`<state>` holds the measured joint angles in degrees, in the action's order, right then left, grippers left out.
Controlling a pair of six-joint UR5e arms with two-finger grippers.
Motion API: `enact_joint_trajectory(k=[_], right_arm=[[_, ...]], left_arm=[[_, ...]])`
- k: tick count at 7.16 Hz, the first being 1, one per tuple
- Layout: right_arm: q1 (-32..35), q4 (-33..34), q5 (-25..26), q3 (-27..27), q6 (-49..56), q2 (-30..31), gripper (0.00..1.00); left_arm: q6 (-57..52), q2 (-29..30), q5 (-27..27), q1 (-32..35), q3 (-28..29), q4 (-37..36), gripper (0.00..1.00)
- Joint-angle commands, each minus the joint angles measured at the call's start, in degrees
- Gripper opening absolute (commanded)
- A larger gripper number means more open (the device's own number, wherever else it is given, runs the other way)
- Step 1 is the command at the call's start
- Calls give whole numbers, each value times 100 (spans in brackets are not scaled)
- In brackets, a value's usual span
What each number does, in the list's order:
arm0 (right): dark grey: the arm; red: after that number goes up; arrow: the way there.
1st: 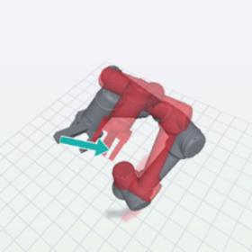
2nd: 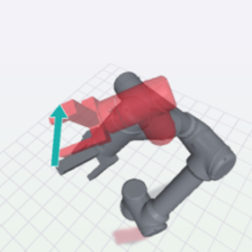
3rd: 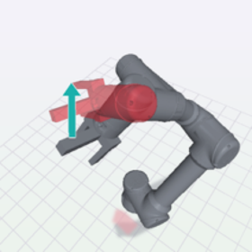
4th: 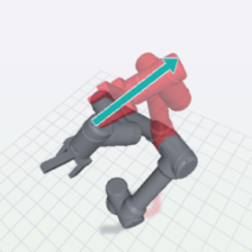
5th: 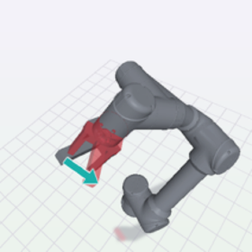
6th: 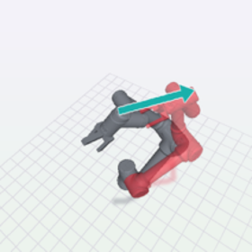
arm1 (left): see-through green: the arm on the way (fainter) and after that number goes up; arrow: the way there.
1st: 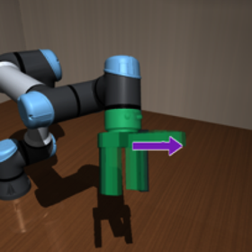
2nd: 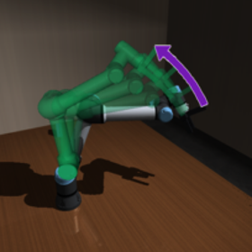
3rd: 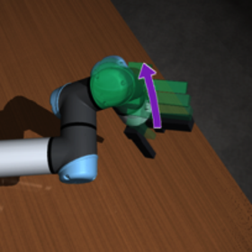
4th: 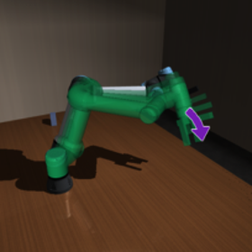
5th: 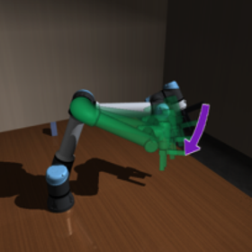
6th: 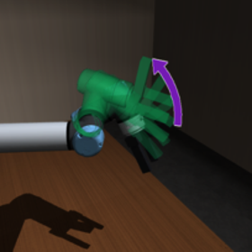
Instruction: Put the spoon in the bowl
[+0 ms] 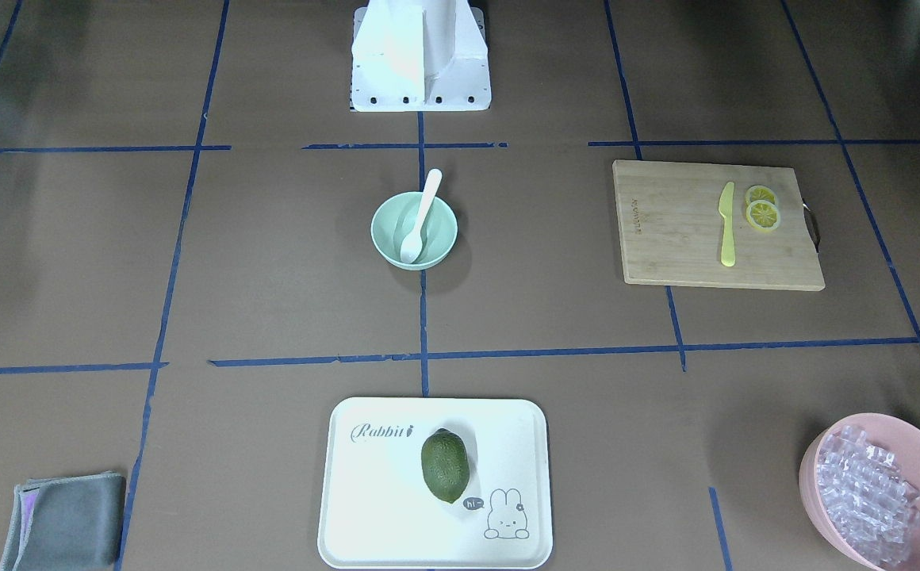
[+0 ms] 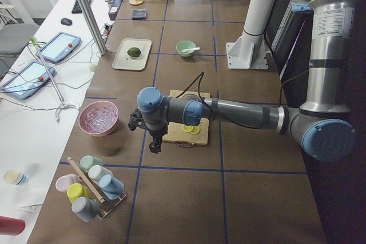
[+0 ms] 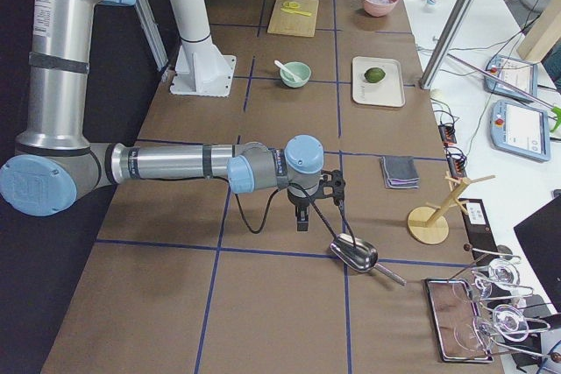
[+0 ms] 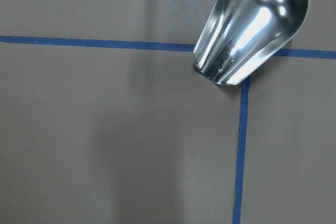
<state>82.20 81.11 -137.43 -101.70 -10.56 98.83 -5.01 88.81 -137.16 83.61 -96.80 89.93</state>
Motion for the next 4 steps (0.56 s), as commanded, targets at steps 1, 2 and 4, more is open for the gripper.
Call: enact_joint_trajectory(k=[1,2,4], right_arm=[[6,1,6,10,10,22,100],[-3,158,6,-7,28,5,100],[-11,212,6,10,204,5,100]], left_arm=[[182,13,-39,95,74,-220,100],[211,-4,13,95,48,-213,100],[203,22,31,86,30,-213,100]])
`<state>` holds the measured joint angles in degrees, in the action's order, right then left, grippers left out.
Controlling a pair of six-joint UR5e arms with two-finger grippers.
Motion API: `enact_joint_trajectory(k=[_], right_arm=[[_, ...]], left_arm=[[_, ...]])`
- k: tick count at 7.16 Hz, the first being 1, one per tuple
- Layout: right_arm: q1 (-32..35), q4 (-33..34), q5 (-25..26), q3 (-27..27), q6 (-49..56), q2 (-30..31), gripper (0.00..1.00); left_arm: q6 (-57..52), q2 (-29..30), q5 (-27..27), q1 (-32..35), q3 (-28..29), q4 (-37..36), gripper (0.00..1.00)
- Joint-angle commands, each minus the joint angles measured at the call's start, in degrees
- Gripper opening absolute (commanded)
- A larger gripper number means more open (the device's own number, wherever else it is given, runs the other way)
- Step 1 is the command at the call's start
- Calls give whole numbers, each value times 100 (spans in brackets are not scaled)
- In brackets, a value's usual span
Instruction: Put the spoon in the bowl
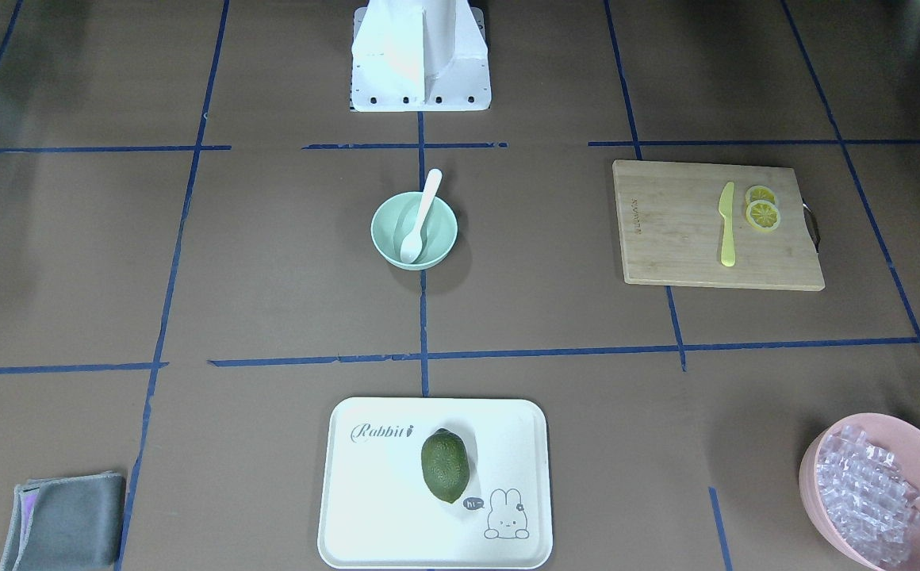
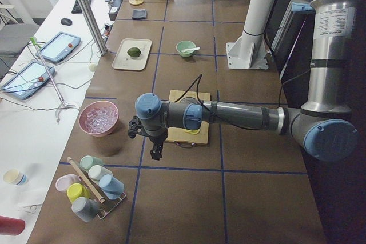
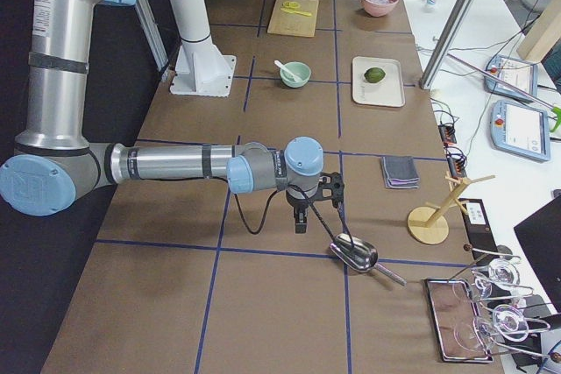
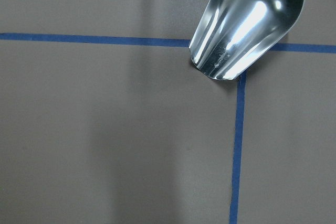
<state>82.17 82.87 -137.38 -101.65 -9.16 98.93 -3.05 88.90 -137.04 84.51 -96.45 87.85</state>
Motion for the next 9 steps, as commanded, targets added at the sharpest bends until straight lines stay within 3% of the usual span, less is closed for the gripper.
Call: enact_joint_trajectory(k=[1,9], right_arm=[[-8,36,0,13,64,-5,100],[80,88,-8,-30,81,-32,100]], left_arm=[[15,5,81,-22,30,-23,100],[-3,-48,143,-57,83,-40,100]])
